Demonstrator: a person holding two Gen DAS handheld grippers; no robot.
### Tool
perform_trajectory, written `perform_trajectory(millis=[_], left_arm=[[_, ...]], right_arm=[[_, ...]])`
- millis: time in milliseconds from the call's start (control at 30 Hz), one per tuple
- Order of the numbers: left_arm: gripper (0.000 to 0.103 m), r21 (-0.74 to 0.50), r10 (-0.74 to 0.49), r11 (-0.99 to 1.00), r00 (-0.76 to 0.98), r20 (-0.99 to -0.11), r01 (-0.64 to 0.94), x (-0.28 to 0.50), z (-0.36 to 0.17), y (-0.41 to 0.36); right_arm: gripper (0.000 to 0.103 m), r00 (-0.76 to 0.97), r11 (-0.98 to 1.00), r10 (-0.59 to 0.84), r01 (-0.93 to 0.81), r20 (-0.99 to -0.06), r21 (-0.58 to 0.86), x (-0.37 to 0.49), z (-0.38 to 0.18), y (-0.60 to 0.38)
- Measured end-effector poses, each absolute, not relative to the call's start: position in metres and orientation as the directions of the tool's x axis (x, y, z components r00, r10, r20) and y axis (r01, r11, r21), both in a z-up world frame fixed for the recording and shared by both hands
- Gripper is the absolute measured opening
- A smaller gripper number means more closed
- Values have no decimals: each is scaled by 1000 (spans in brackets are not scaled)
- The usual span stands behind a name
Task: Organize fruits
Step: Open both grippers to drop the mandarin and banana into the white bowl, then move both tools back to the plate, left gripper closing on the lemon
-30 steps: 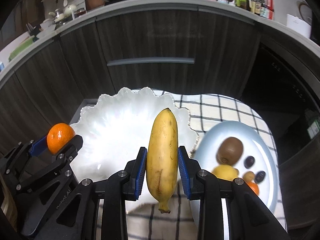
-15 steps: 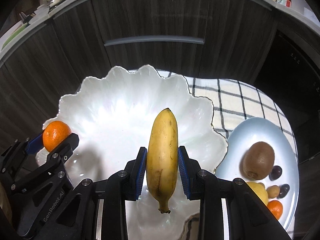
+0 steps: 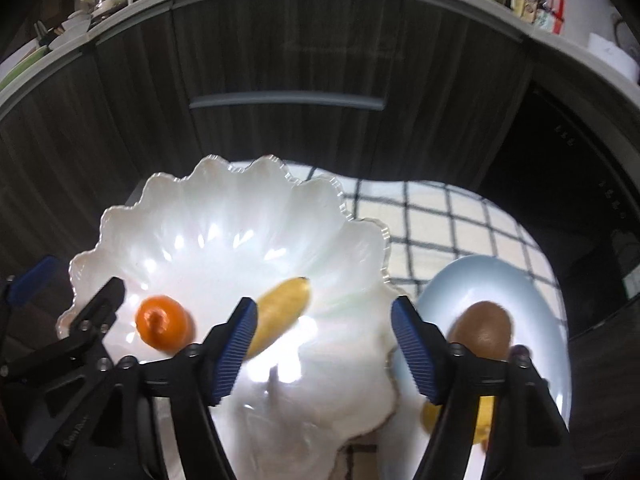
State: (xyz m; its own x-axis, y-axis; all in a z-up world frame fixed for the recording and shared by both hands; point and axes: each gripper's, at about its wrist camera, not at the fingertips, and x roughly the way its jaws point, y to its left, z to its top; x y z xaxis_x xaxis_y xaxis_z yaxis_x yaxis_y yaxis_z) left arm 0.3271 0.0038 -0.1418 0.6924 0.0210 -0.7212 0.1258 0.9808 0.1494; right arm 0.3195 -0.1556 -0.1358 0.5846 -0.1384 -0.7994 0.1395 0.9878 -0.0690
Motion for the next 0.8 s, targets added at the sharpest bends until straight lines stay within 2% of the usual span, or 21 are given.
perform_trajectory(millis=[167, 467, 533, 800], left_arm=[[91, 143, 14, 983, 716, -698, 119, 316, -121, 1], [96, 116, -57, 978, 762, -645, 171, 279, -73, -34], [96, 105, -85, 975, 767, -636, 196, 268, -64, -48], [96, 95, -166, 953, 758, -631, 288, 234, -50, -103]], right_arm=[[76, 620, 979, -191, 179, -761, -99, 305, -109, -166], [78, 679, 959, -260, 262, -687, -103, 252, -52, -206], [82, 681, 955, -270, 280, -680, -99, 239, -44, -218], [82, 664, 931, -318, 353, -677, -92, 190, -32, -268]])
